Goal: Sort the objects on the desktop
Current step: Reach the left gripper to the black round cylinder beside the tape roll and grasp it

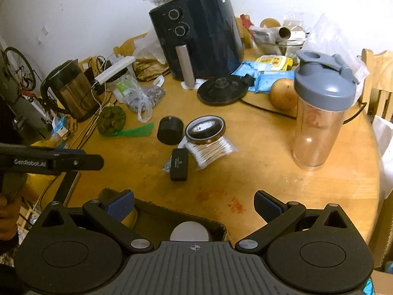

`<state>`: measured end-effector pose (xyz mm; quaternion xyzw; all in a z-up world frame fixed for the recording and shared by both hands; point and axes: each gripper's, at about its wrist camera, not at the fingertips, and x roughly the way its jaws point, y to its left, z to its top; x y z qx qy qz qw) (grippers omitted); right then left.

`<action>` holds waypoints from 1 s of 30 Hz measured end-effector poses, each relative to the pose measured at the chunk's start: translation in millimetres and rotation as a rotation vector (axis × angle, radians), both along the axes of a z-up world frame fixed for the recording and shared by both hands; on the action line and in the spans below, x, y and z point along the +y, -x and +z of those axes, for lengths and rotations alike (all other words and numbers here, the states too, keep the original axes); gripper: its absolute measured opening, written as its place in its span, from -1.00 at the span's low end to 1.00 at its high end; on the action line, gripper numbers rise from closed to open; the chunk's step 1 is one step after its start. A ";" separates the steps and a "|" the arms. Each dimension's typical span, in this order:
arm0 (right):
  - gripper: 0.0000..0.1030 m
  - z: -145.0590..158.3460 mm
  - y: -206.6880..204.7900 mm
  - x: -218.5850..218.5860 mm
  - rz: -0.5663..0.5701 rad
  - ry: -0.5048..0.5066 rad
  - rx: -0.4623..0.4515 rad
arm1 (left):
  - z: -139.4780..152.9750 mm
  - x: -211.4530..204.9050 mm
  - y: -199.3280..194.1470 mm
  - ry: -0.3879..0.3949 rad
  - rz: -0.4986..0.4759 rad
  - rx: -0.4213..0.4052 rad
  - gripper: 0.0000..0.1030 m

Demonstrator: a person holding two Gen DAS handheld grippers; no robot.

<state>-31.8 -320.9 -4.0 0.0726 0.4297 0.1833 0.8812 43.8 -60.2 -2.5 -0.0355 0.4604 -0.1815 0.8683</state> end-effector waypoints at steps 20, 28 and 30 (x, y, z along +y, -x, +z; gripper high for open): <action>1.00 -4.6 -19.1 10.1 0.008 -0.043 0.074 | -14.5 -3.4 -46.0 -0.060 -0.018 -0.005 0.38; 1.00 -11.9 -22.1 7.8 -0.021 -0.026 0.109 | -24.5 -1.0 -67.3 -0.088 -0.039 -0.012 0.38; 1.00 -13.1 -23.2 7.7 -0.028 -0.023 0.115 | -28.0 0.5 -74.4 -0.095 -0.049 -0.008 0.38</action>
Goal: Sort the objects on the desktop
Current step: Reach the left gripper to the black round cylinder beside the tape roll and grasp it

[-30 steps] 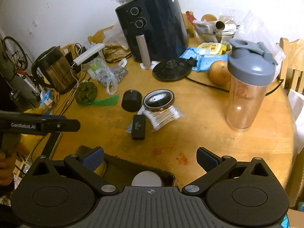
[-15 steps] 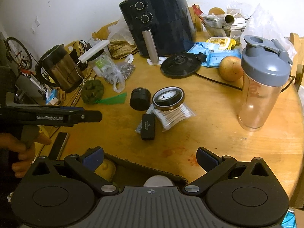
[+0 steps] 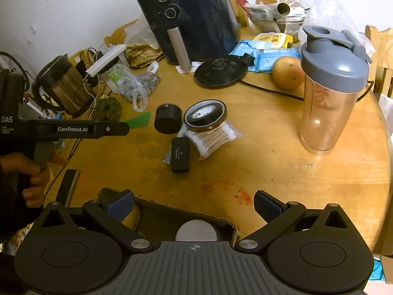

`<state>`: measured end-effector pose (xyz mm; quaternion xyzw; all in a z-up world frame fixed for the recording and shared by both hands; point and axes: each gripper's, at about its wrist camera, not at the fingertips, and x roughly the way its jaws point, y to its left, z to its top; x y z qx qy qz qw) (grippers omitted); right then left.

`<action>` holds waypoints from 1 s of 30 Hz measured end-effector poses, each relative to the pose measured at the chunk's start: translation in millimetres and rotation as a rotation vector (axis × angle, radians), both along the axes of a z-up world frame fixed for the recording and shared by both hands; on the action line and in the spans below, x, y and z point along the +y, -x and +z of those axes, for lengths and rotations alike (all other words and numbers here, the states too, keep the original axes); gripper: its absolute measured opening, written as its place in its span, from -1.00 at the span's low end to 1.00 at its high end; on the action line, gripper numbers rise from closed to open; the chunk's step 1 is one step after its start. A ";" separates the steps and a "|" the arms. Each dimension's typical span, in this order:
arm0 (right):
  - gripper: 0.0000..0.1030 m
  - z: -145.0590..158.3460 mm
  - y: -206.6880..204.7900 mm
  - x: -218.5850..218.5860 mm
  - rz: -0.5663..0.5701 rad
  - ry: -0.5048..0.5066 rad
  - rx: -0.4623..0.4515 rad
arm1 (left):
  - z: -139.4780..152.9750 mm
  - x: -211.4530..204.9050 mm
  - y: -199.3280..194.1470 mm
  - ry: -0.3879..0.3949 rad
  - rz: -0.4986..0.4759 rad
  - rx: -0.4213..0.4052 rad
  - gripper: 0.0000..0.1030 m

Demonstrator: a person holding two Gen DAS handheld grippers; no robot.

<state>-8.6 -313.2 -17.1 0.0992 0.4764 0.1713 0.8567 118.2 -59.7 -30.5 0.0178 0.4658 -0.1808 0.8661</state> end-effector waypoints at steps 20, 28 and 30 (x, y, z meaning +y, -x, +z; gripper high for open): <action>1.00 -12.9 -6.4 6.9 -0.079 0.011 0.062 | -41.5 -17.3 -56.6 -0.160 -0.222 -0.039 0.38; 1.00 -18.9 -3.8 6.4 -0.112 0.010 0.086 | -56.3 -22.6 -73.6 -0.183 -0.325 -0.046 0.38; 1.00 -20.1 -3.2 5.8 -0.122 0.009 0.092 | -59.9 -24.8 -78.9 -0.188 -0.354 -0.045 0.37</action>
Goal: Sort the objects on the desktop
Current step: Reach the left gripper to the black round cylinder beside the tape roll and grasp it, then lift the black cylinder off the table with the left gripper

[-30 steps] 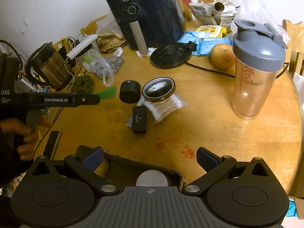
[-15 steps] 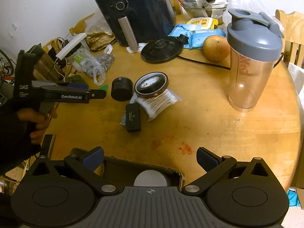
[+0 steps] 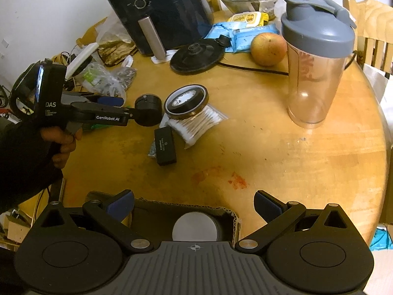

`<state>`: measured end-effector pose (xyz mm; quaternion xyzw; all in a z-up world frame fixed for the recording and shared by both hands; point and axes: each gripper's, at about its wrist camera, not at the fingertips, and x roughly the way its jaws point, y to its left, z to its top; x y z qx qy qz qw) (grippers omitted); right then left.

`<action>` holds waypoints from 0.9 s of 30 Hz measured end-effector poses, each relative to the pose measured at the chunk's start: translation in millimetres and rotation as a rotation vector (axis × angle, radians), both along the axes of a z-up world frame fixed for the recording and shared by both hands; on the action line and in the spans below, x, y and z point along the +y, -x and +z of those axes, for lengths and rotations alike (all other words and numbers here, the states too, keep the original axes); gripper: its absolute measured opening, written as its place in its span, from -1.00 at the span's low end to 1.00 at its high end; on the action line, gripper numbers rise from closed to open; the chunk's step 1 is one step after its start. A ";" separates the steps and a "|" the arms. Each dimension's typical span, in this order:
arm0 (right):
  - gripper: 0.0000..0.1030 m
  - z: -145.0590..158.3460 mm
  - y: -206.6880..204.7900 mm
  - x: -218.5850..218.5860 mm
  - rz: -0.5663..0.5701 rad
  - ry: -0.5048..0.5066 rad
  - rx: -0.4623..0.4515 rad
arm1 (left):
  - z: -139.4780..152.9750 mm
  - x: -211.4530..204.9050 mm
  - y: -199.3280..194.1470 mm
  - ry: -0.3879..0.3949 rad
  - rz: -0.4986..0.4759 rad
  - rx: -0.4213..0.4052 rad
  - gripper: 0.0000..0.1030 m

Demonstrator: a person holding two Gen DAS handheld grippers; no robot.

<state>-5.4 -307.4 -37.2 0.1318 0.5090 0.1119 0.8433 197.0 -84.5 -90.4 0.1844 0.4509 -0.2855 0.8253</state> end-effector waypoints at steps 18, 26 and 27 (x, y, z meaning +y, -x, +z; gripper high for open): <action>1.00 -2.5 11.0 -14.9 -0.098 -0.004 0.015 | -15.1 -20.7 -4.0 -0.114 -0.276 -0.039 0.06; 1.00 -1.2 12.6 -12.5 -0.097 -0.008 0.012 | -12.1 -14.7 -0.8 -0.120 -0.275 -0.030 -0.16; 1.00 -0.9 12.9 -12.2 -0.096 -0.008 0.012 | -12.2 -14.1 -0.1 -0.118 -0.274 -0.028 -0.17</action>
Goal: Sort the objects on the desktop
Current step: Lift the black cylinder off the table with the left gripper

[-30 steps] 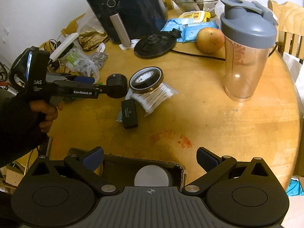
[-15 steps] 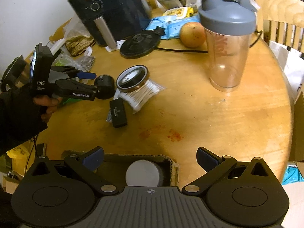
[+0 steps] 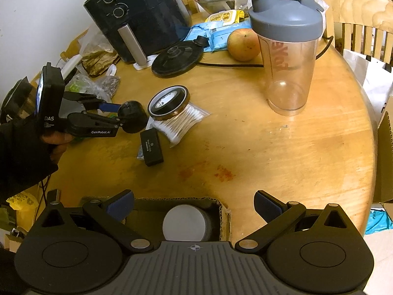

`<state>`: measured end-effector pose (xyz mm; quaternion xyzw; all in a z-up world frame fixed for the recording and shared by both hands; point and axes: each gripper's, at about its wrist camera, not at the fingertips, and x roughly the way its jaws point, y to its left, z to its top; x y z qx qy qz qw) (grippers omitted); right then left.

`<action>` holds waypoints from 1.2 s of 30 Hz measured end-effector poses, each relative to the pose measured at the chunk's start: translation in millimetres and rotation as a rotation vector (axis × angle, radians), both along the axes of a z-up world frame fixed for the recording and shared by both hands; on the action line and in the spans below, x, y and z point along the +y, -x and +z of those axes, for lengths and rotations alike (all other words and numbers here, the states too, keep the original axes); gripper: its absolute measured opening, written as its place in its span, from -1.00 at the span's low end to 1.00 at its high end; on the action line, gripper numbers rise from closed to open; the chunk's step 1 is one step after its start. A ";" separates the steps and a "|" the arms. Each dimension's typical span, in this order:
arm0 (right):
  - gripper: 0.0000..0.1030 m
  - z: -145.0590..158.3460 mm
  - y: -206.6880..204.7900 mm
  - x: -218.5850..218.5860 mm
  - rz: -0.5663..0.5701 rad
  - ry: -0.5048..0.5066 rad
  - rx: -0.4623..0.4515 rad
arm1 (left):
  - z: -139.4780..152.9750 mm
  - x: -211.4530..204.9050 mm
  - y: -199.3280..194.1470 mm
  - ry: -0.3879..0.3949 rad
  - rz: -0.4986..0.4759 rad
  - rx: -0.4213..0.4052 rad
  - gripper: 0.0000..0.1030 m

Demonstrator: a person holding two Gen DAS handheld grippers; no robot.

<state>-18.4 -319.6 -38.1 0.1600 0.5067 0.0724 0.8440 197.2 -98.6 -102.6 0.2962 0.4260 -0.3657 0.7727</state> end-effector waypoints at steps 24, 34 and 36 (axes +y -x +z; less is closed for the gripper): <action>1.00 3.9 13.7 2.6 0.017 0.011 0.002 | -6.1 14.1 -0.1 0.101 0.141 0.066 -0.24; 1.00 3.8 15.7 1.7 0.039 0.008 -0.004 | 8.6 32.4 12.9 0.141 0.254 0.054 -0.24; 1.00 3.8 15.3 2.1 0.046 0.006 -0.006 | 15.0 37.6 15.4 0.167 0.288 0.064 -0.24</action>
